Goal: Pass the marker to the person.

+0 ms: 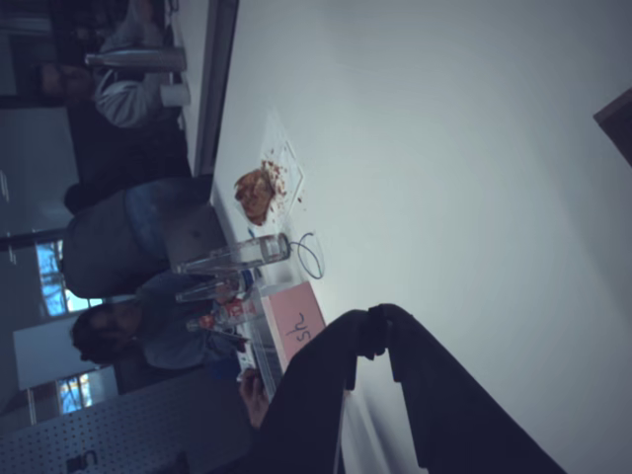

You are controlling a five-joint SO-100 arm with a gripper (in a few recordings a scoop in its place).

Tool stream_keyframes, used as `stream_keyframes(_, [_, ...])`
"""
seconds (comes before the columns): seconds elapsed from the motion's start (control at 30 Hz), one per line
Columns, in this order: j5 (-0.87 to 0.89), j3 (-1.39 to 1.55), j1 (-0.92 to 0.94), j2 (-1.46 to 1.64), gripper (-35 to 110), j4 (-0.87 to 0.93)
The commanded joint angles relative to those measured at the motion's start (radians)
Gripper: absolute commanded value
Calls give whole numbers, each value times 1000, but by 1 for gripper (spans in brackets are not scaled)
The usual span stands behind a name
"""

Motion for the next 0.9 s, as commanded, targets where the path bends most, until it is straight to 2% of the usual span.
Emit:
stream_keyframes(0.0, [-8,-15,-8,78,-5,-29])
stream_keyframes(0.87, [-14,-20,3,74,-5,-74])
